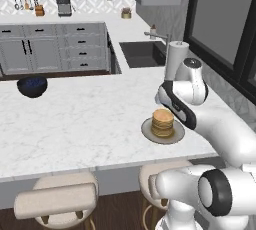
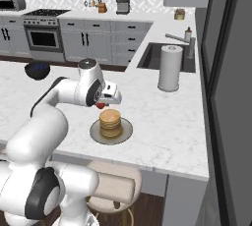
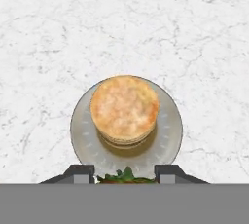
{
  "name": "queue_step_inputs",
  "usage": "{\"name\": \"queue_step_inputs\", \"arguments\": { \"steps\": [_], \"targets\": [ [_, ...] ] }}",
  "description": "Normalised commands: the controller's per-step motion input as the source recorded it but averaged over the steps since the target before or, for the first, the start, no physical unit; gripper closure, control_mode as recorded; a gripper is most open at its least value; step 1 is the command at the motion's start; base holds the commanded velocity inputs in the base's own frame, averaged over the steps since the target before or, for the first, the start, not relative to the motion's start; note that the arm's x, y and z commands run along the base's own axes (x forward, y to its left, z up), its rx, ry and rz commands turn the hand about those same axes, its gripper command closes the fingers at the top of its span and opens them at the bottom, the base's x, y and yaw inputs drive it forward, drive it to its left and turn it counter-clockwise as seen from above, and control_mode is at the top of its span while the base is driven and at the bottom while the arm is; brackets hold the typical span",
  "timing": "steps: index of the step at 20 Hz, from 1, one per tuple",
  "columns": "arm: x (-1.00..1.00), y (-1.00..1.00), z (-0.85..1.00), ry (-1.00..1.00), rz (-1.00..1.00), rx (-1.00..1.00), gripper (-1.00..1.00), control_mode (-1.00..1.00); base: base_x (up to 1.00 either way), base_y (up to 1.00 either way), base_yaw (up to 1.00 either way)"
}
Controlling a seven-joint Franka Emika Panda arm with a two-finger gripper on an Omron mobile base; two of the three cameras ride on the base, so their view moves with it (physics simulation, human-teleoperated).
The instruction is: Take the strawberry from the fridge and place it on top of the pancake, located on the dining counter.
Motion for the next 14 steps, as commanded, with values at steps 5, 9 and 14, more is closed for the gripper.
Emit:
{"name": "queue_step_inputs", "arguments": {
  "steps": [5, 9, 14],
  "targets": [
    [0.78, 0.00, -0.44, 0.11, -0.01, -0.03, 1.00, -1.00, 0.00, 0.00, 0.00],
    [0.41, 0.00, -0.45, 0.04, 0.00, 0.00, 1.00, -1.00, 0.00, 0.00, 0.00],
    [0.14, 0.00, -0.34, 0.00, 0.00, 0.00, 1.00, -1.00, 0.00, 0.00, 0.00]
  ]
}}
